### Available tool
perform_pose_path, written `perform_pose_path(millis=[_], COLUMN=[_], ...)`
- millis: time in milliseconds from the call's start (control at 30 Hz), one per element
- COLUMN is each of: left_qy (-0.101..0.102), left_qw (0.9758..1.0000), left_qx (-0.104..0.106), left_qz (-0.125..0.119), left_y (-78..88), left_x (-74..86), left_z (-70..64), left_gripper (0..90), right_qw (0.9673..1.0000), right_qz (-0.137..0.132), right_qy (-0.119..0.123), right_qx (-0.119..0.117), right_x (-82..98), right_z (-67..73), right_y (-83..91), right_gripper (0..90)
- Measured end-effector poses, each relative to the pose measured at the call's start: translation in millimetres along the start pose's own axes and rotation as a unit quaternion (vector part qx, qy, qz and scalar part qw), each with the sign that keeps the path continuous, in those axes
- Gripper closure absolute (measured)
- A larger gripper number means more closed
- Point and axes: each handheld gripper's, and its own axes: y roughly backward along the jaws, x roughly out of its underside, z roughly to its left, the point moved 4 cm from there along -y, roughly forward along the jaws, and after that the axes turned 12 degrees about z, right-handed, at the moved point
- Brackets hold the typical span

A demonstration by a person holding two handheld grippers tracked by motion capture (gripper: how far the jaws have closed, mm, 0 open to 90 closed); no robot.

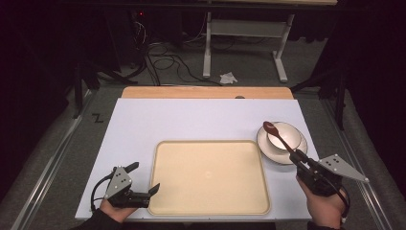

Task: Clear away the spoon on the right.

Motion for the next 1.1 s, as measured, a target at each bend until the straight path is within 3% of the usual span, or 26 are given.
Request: perform_pose_path(millis=[267,633,867,1100], left_qy=[0.0,-0.002,-0.001,-0.003], left_qw=[1.0,1.0,1.0,1.0], left_qx=[0.0,-0.001,-0.002,0.0], left_qz=[0.0,0.001,0.001,0.002], left_y=[0.1,-0.6,-0.2,-1.3], left_x=[0.0,0.3,0.2,-0.3], left_z=[0.1,-0.1,-0.3,-0.9], left_gripper=[0.9,0.9,0.9,0.9], right_qw=[0.9983,0.9918,0.9882,0.9866], right_qz=[0.0,0.009,0.01,0.021], right_qy=[0.039,0.093,0.111,0.117], right_qx=[-0.045,-0.088,-0.105,-0.112], right_x=[1.0,4.6,7.5,15.3], right_z=[28.9,71.7,86.4,89.6], right_y=[-8.4,-25.7,-29.9,-36.5], right_gripper=[77.0,77.0,77.0,76.9])
